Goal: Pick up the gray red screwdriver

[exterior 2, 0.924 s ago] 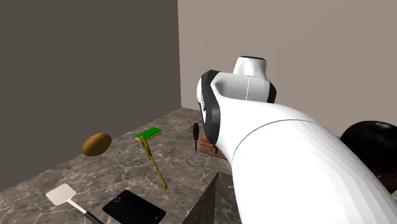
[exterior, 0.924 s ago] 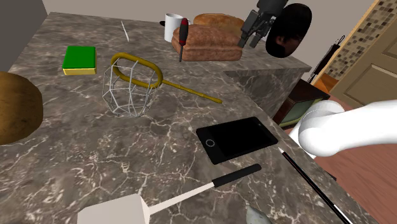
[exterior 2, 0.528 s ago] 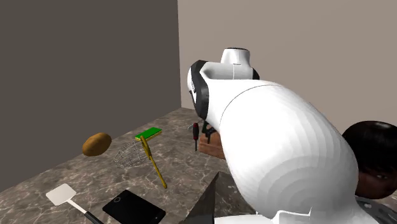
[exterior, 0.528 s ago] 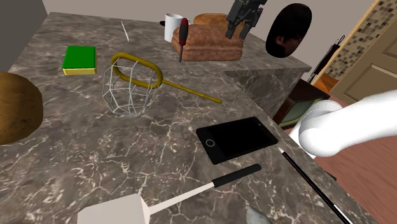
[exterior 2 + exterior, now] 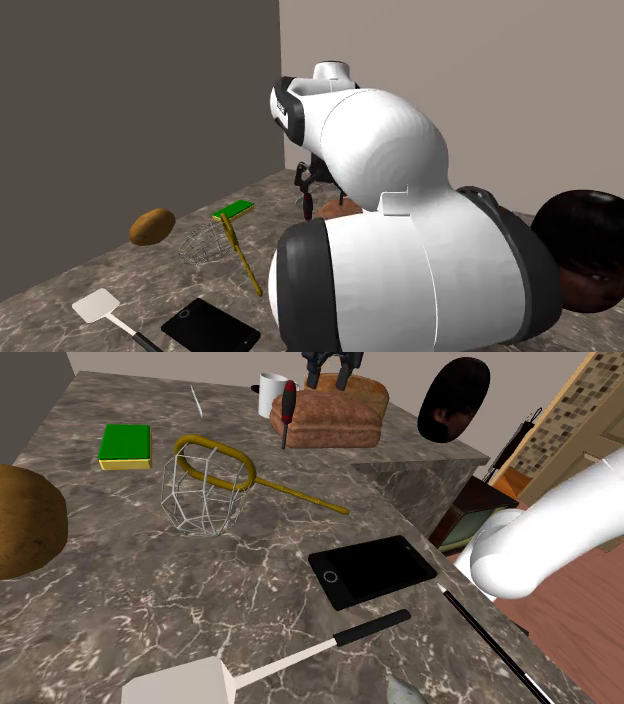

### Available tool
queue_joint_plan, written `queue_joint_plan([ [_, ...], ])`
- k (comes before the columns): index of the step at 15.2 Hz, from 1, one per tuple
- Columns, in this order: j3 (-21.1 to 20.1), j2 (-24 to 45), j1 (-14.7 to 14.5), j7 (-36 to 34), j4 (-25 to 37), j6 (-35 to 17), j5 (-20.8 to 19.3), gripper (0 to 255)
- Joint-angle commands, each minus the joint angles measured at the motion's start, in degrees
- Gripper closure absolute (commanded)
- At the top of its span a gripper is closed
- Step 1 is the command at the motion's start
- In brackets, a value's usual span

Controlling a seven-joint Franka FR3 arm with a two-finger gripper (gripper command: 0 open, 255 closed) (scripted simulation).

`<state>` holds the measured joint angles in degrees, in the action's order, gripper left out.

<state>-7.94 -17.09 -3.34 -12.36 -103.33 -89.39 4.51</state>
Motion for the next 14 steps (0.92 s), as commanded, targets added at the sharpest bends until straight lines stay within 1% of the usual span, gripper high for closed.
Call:
queue_joint_plan([
  [1, -1.66, 5.44, -0.49, -2.27, 6.94, 2.52, -0.91, 0],
  [4, -3.84, 14.16, -1.55, -5.42, 18.13, 6.68, -2.92, 0],
  [5, -4.19, 15.95, -1.88, -6.03, 20.51, 7.61, -3.39, 0],
  [12, -3.96, 13.66, -1.8, -5.6, 12.21, 1.55, -2.93, 0],
  [14, -3.95, 13.51, -1.79, -5.57, 11.58, 1.07, -2.9, 0],
])
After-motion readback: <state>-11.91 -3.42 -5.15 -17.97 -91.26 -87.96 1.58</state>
